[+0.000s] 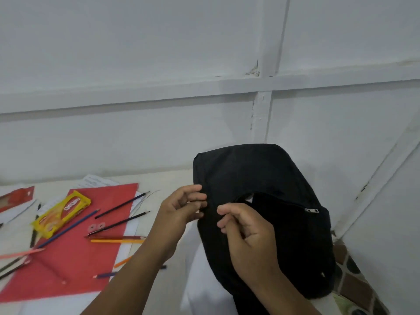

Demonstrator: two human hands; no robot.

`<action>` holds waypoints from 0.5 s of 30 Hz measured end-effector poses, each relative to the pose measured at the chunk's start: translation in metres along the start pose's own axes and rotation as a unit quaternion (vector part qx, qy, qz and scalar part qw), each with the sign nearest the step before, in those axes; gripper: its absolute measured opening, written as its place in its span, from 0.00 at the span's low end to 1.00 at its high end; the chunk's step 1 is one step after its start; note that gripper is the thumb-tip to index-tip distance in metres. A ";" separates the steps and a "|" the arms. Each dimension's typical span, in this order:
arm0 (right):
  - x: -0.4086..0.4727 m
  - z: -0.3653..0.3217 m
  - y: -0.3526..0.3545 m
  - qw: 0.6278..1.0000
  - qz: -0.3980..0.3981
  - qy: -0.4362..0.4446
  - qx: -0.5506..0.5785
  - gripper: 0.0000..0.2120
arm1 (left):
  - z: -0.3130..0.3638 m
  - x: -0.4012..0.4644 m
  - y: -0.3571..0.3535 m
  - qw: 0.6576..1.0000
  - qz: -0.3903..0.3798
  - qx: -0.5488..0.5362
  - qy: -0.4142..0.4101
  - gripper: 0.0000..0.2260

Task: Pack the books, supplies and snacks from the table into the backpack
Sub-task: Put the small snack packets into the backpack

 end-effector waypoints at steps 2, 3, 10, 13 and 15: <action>-0.003 -0.005 -0.027 0.999 -0.033 0.014 0.013 0.12 | -0.009 -0.009 0.028 0.999 0.045 0.006 0.010 0.13; -0.005 -0.006 -0.042 0.999 -0.050 0.007 0.021 0.11 | -0.013 -0.013 0.043 0.998 0.062 0.002 0.015 0.13; -0.023 0.007 -0.167 0.974 -0.193 -0.113 0.039 0.16 | -0.050 -0.048 0.167 0.990 0.142 0.004 0.024 0.09; -0.032 0.010 -0.230 0.962 -0.226 -0.147 0.041 0.16 | -0.065 -0.062 0.233 0.984 0.176 0.014 0.031 0.09; -0.040 0.009 -0.274 0.956 -0.245 -0.157 0.042 0.16 | -0.074 -0.072 0.279 0.979 0.201 0.025 0.032 0.09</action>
Point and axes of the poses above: each hand's wrist, its own x-axis towards the middle knuckle, its own y-axis out of the back of the hand, z = x × y, the point moved 3 cm from there along x, towards the middle knuckle, and after that the axes turned 5 degrees about x, right-handed, at the moved point
